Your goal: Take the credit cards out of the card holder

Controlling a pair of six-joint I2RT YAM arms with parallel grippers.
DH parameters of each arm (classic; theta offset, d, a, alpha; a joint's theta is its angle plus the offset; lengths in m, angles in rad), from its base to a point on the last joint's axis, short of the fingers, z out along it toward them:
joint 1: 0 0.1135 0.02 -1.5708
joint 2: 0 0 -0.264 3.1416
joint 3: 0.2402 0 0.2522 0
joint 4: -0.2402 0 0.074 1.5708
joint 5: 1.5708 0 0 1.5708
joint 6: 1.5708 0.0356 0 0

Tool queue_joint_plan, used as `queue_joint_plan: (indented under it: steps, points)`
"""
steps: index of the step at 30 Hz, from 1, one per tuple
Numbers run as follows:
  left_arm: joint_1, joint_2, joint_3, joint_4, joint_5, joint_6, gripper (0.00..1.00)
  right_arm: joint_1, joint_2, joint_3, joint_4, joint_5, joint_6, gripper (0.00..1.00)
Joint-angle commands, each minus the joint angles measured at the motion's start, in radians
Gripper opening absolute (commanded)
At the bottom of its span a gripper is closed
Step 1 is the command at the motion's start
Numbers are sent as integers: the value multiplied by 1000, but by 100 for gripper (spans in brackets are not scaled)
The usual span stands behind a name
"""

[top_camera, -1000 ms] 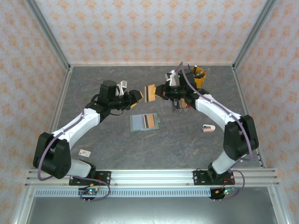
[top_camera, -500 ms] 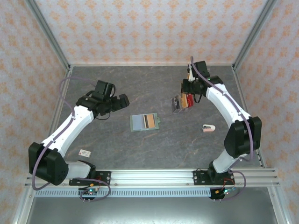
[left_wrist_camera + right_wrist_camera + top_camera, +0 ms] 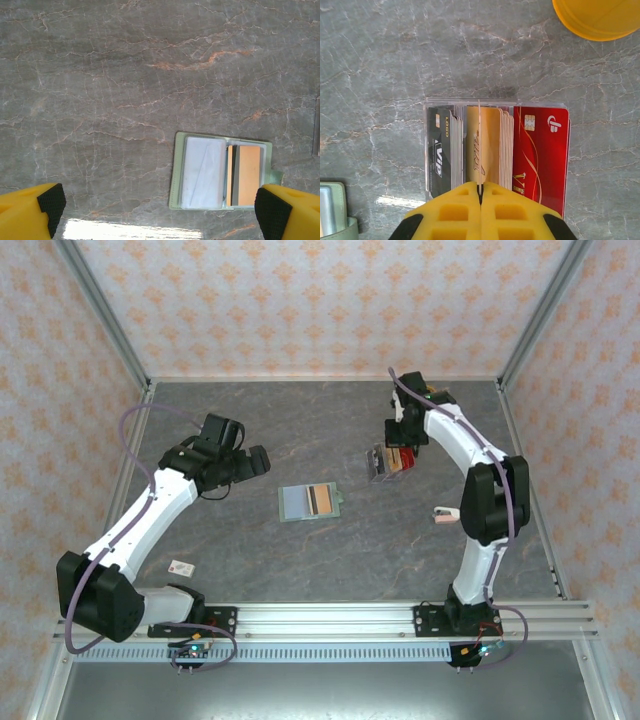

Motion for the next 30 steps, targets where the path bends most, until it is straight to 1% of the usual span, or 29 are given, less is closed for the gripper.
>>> queue_joint_plan:
  steps: [1,5,6,10,11,17,21,25,30]
  points:
    - [7,-3,-9,-18,-38,17,100,1,25,37,-54,27,-4,0]
    - [7,0,-9,-18,-32,15,100,0,46,34,-47,27,7,1]
    - [7,0,-11,-17,-28,15,100,0,49,33,-44,26,8,4]
    - [7,2,-17,-6,-9,11,100,0,52,38,-30,48,19,21]
    - [7,3,-17,-4,-5,8,100,1,49,43,-30,54,25,23]
    - [7,7,-22,3,12,-4,100,-1,-22,24,-18,43,50,27]
    - [7,13,-30,6,34,-26,100,6,-103,-18,-18,5,113,31]
    - [6,21,-48,23,70,-59,100,56,-188,-96,13,-26,182,37]
    - [-2,11,-117,84,129,-96,100,184,-258,-196,74,-67,283,41]
